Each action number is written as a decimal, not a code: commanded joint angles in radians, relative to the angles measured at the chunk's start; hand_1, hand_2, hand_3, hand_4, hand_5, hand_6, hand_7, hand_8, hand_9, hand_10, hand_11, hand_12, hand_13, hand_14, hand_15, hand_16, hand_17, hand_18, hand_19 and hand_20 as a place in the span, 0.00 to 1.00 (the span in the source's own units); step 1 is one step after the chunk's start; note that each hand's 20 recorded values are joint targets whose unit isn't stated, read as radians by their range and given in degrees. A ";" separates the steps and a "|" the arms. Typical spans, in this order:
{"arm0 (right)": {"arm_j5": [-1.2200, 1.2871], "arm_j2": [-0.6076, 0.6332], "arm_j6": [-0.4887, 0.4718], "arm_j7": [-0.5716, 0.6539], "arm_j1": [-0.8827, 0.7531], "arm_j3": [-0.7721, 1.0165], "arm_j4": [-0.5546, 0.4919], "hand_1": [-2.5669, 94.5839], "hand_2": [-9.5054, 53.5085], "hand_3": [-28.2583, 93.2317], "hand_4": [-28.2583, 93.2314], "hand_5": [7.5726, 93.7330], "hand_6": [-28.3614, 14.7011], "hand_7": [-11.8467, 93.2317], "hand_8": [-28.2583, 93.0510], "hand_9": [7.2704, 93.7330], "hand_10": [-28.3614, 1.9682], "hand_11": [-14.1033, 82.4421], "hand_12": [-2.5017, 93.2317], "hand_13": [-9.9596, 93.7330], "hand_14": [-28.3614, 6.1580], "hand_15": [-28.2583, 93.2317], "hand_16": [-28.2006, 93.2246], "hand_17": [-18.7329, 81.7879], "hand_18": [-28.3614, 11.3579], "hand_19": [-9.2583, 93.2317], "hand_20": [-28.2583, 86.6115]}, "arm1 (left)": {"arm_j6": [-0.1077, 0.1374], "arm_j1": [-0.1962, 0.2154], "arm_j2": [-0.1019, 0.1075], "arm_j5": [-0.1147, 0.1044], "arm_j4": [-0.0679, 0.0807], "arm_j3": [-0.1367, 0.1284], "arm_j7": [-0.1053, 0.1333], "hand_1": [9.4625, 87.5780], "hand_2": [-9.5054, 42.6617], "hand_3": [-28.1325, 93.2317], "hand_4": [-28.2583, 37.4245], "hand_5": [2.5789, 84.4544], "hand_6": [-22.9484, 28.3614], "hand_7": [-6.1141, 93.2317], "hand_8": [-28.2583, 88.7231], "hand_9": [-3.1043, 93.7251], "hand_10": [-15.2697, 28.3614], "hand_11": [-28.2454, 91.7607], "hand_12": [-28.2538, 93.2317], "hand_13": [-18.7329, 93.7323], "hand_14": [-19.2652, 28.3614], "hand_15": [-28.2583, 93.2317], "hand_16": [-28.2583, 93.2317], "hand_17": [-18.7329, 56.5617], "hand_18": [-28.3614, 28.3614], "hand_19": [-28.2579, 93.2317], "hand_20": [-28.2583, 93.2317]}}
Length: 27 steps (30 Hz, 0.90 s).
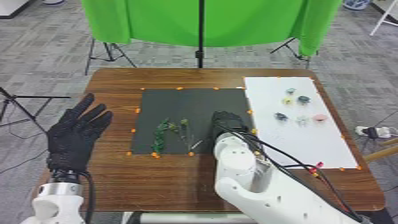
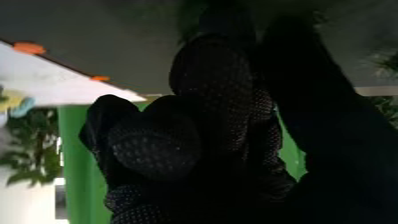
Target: Arrange flowers
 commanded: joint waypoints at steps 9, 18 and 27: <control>-0.096 0.096 -0.008 -0.009 -0.003 0.055 -0.092 0.49 0.00 0.75 0.00 0.96 0.62 0.32 0.23 0.97 0.51 0.64 0.23 0.91 0.52 0.85 0.38 0.68 0.04 1.00 0.79 | -0.017 0.027 -0.016 0.012 0.002 -0.003 -0.021 0.14 0.38 0.89 0.00 0.43 0.64 0.17 0.16 0.38 0.82 0.44 0.32 0.38 0.97 0.64 0.15 0.11 0.93 0.67 0.30; -0.001 0.319 0.202 -0.113 0.045 0.161 -0.106 0.44 0.00 0.80 0.00 0.72 0.57 0.27 0.14 0.77 0.39 0.50 0.19 0.77 0.44 0.78 0.33 0.50 0.02 0.95 0.56 | -0.039 -0.009 -0.020 -0.006 0.035 -0.009 -0.035 0.14 0.38 0.89 0.00 0.43 0.64 0.17 0.16 0.38 0.82 0.44 0.31 0.38 0.97 0.64 0.15 0.11 0.93 0.67 0.30; 0.225 0.535 0.397 -0.299 0.104 0.138 0.022 0.41 0.00 0.86 0.00 0.49 0.60 0.25 0.13 0.56 0.33 0.39 0.16 0.63 0.43 0.74 0.29 0.38 0.03 0.80 0.49 | -0.019 -0.051 0.014 -0.028 0.058 0.025 0.000 0.13 0.38 0.88 0.00 0.42 0.64 0.17 0.16 0.38 0.82 0.44 0.32 0.38 0.97 0.64 0.15 0.11 0.93 0.67 0.29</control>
